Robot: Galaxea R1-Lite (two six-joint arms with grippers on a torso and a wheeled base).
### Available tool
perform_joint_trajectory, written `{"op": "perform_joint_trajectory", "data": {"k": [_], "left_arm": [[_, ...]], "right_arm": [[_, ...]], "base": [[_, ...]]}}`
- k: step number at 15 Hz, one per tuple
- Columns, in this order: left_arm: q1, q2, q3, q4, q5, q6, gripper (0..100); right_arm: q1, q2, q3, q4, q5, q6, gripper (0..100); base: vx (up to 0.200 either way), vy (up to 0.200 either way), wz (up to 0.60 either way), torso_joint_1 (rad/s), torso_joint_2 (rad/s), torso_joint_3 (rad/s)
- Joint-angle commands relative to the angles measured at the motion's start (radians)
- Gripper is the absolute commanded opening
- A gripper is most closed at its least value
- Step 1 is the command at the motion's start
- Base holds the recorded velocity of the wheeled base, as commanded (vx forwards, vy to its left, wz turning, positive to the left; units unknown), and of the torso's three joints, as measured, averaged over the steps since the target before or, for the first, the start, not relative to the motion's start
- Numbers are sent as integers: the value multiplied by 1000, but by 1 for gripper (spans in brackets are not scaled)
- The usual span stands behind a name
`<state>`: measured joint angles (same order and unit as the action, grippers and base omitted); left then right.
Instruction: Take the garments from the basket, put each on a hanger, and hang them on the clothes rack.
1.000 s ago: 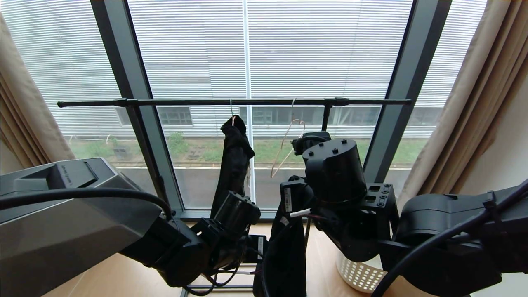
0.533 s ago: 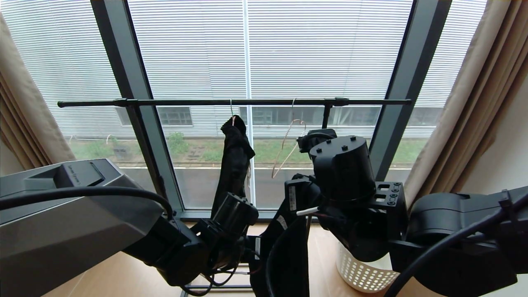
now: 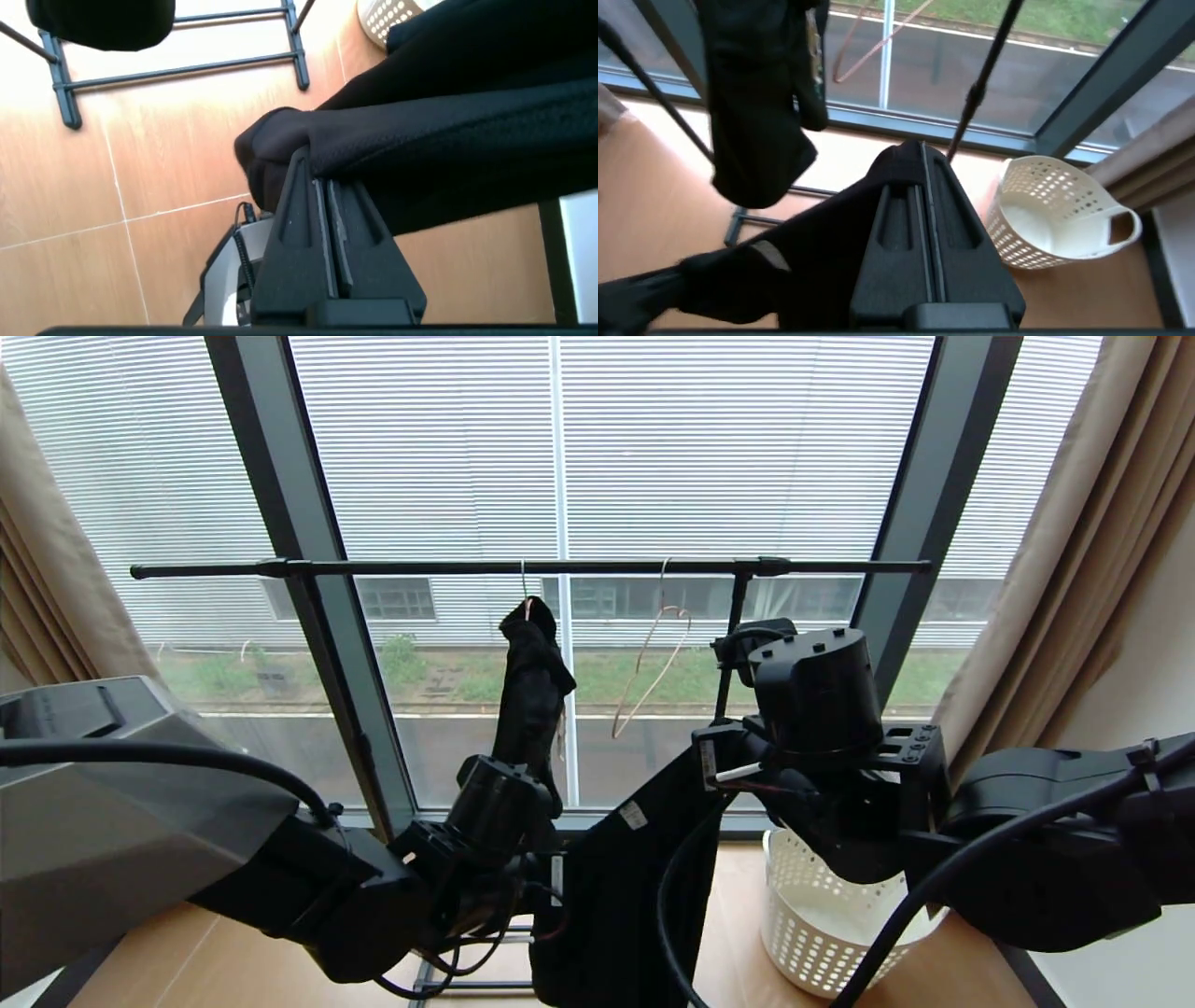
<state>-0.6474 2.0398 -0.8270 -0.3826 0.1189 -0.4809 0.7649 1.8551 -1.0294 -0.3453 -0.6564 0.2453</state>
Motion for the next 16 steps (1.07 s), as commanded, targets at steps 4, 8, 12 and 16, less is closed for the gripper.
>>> {"op": "perform_joint_trajectory", "data": {"k": [4, 8, 12, 16], "left_arm": [[42, -211, 14, 22, -10, 30, 0], [55, -254, -32, 76, -10, 54, 0], [57, -257, -63, 103, -7, 56, 0], [65, -251, -123, 105, -8, 99, 0]], "right_arm": [[-50, -22, 111, -1, -29, -146, 0], [-35, 15, 167, -3, -48, -201, 0], [-15, -10, 181, -3, -51, -212, 0], [-15, -114, 259, -3, -49, -297, 0]], "base": [[0, 0, 0, 0, 0, 0], [0, 0, 0, 0, 0, 0], [0, 0, 0, 0, 0, 0], [0, 0, 0, 0, 0, 0]]}}
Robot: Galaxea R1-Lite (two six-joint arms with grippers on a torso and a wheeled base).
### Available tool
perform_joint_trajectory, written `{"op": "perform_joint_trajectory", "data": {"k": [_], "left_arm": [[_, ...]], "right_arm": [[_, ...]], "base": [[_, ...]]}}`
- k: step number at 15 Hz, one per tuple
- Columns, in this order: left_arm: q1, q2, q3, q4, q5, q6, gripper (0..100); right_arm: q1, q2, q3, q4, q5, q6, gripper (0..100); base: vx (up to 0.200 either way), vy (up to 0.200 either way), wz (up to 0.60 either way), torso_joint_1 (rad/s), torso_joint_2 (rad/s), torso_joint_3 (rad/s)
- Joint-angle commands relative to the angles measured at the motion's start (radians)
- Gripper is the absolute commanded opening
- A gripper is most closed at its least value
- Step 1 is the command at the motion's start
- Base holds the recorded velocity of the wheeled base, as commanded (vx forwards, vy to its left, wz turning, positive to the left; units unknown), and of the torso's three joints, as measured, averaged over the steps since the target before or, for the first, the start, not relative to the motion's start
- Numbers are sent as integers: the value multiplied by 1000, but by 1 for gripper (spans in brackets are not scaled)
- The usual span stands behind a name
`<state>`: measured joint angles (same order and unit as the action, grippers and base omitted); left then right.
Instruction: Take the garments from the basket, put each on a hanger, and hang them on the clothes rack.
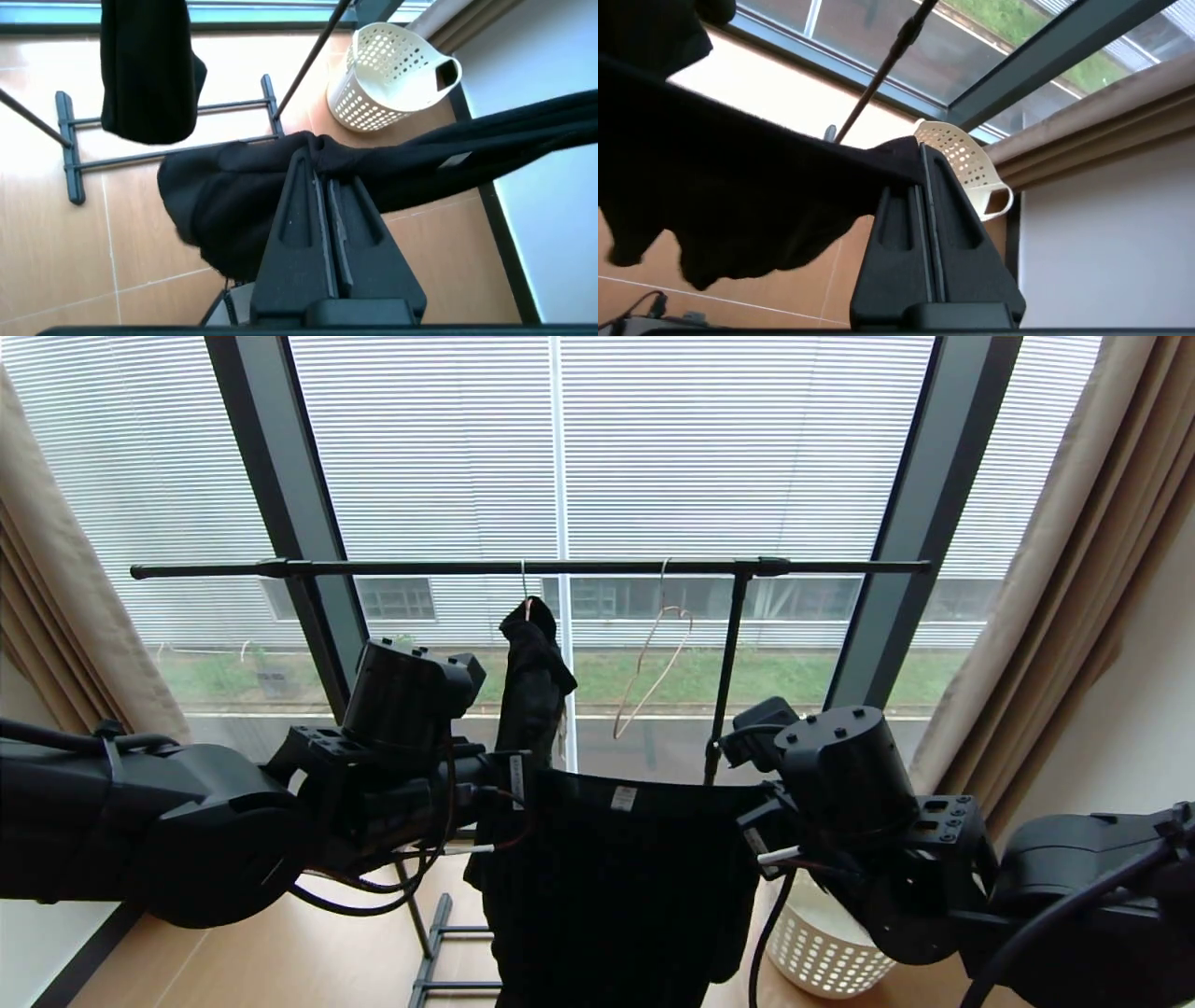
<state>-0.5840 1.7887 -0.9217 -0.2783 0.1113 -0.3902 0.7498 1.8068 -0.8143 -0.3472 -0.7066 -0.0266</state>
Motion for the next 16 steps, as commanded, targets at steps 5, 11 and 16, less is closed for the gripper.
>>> {"op": "perform_joint_trajectory", "data": {"k": [5, 11, 16], "left_arm": [[0, 40, -230, 93, -1, 37, 0], [-30, 132, -572, 304, -1, 97, 0], [-66, 166, -654, 334, 1, 99, 0]], "right_arm": [[92, -213, 159, 1, 110, -127, 0], [313, -187, 127, -1, 173, -10, 0], [410, -18, -46, -1, 171, 263, 0]], "base": [[0, 0, 0, 0, 0, 0], [0, 0, 0, 0, 0, 0], [0, 0, 0, 0, 0, 0]]}}
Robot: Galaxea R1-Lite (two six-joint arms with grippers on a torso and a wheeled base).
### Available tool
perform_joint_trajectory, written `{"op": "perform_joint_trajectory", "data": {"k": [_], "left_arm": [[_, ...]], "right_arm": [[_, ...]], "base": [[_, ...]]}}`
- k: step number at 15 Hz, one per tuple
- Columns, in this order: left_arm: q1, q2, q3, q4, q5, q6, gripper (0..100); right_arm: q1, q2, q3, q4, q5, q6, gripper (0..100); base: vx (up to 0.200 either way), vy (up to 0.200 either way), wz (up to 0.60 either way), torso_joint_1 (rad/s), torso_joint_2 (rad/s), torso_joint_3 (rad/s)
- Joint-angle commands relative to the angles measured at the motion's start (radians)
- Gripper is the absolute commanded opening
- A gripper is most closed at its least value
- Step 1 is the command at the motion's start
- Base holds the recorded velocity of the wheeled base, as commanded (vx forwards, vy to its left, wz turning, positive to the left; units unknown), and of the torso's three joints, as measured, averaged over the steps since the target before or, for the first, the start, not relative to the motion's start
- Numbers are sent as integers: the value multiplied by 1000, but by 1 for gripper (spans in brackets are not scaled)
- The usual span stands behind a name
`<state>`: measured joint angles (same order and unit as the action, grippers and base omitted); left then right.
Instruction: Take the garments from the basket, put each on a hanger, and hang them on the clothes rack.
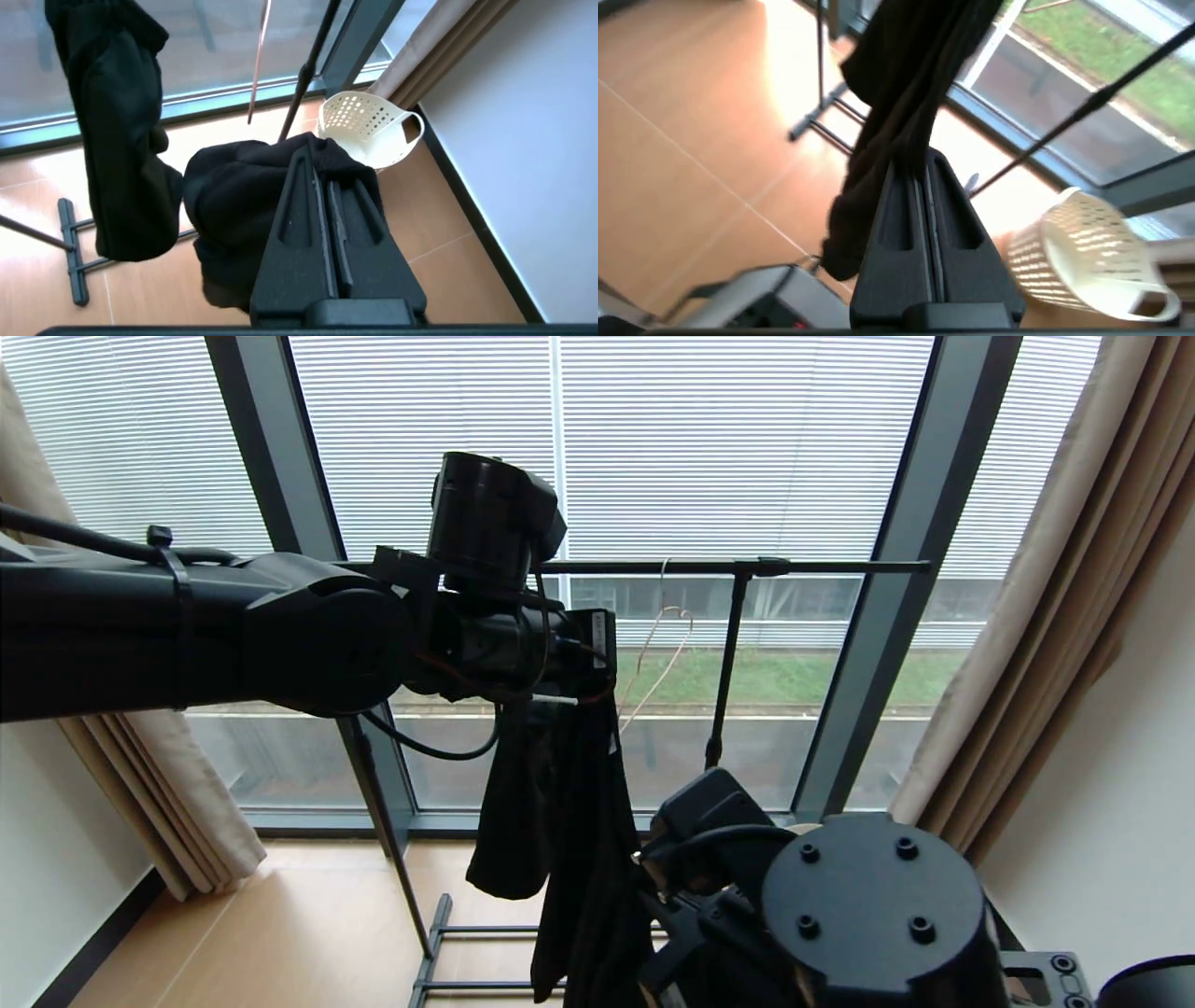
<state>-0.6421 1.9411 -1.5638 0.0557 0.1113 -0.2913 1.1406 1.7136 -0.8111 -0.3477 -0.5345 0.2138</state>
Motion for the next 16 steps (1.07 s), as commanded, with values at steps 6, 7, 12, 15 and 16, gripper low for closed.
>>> {"op": "perform_joint_trajectory", "data": {"k": [6, 7, 12, 15, 16], "left_arm": [[-25, 15, -22, 1, 2, -2, 0], [-24, 13, -22, 1, 2, 0, 0], [-16, 10, -13, 3, 7, -3, 0], [22, -25, 39, 19, 15, -2, 0], [33, -36, 53, 21, 15, 0, 0]], "right_arm": [[21, 136, -183, -4, -4, 210, 0], [21, 136, -186, -5, -4, 225, 0], [-18, 116, -128, 16, -12, 147, 0], [-151, 55, -23, 21, -24, -54, 0], [-177, 54, -16, 19, -25, -77, 0]], "base": [[0, 0, 0, 0, 0, 0], [0, 0, 0, 0, 0, 0], [0, 0, 0, 0, 0, 0], [0, 0, 0, 0, 0, 0], [0, 0, 0, 0, 0, 0]]}}
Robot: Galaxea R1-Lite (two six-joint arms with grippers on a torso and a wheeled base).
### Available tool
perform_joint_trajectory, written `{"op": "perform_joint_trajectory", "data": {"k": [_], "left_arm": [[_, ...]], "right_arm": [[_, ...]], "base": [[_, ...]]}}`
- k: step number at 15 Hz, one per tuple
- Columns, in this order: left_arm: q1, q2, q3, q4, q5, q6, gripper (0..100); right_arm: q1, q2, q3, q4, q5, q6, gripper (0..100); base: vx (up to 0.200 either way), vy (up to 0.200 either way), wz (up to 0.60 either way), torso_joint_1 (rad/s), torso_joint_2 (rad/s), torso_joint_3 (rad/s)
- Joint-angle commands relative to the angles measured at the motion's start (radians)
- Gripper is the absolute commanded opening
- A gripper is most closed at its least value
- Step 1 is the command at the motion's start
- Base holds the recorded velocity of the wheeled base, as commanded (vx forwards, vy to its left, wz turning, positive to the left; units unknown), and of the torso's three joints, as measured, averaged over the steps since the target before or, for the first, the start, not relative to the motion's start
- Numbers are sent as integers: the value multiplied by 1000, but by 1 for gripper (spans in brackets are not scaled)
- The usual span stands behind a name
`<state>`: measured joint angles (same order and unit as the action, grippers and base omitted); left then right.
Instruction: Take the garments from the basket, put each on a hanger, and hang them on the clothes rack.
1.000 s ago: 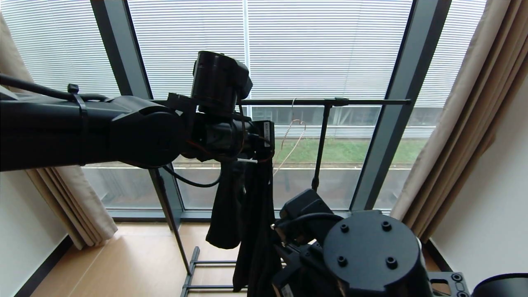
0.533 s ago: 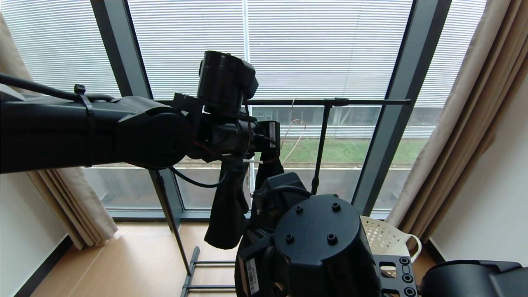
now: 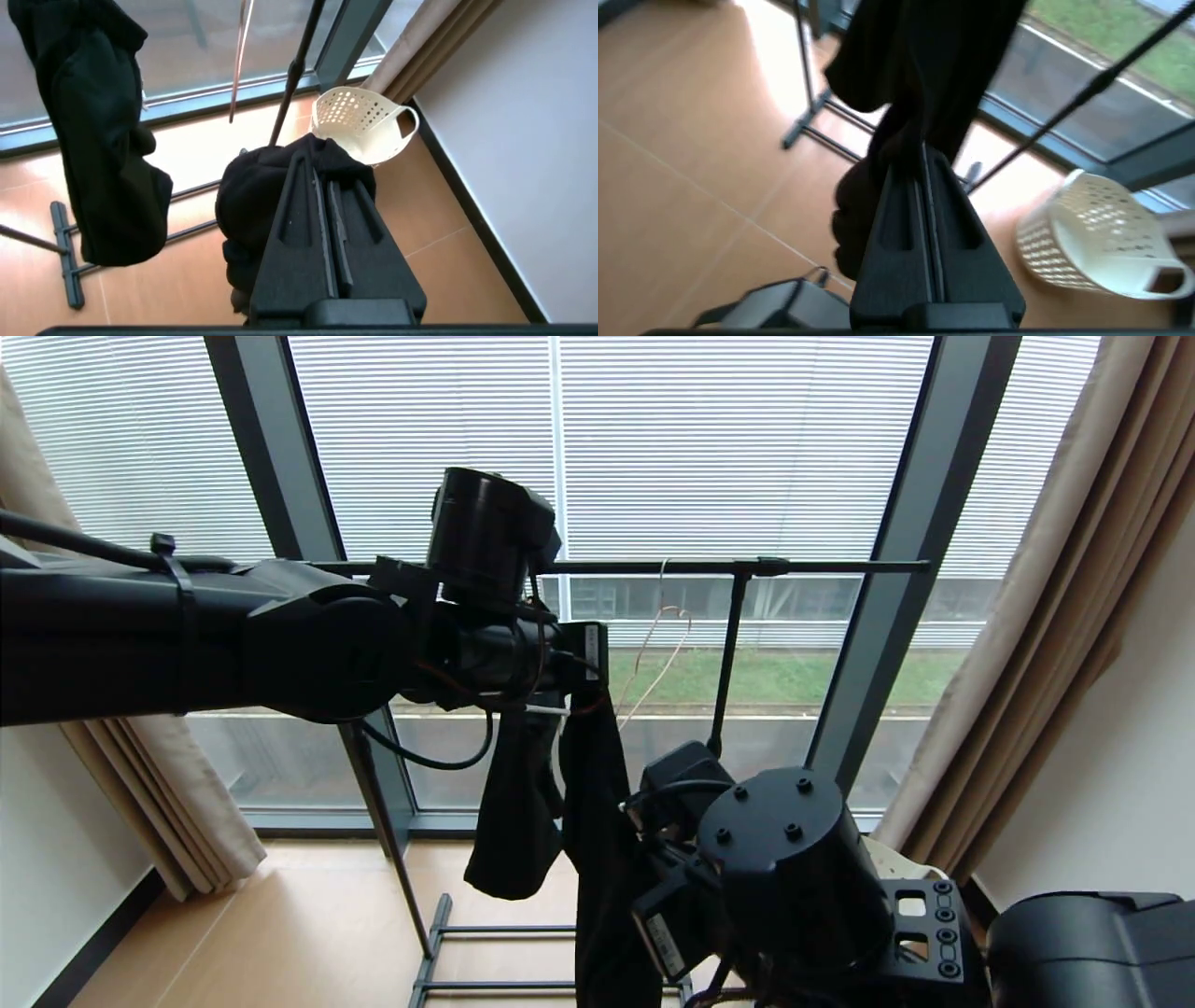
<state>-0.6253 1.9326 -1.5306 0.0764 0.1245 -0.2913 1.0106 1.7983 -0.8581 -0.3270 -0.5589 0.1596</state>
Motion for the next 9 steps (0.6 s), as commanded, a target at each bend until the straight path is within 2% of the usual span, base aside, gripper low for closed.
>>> {"op": "perform_joint_trajectory", "data": {"k": [1, 3, 5, 7, 9], "left_arm": [[42, -63, 56, 11, 1, 23, 0], [67, -144, 155, 33, 0, 87, 0], [67, -221, 265, 33, 0, 118, 0], [38, -279, 372, 34, 1, 159, 0], [-42, -317, 503, 33, 3, 164, 0]], "right_arm": [[-121, -25, 39, -9, -6, -52, 0], [-218, 7, 17, -14, -7, -57, 0], [-273, 55, -48, -18, -13, -61, 0], [-284, 124, -164, -18, -13, -61, 0], [-282, 205, -325, -17, -12, -63, 0]], "base": [[0, 0, 0, 0, 0, 0], [0, 0, 0, 0, 0, 0], [0, 0, 0, 0, 0, 0], [0, 0, 0, 0, 0, 0], [0, 0, 0, 0, 0, 0]]}}
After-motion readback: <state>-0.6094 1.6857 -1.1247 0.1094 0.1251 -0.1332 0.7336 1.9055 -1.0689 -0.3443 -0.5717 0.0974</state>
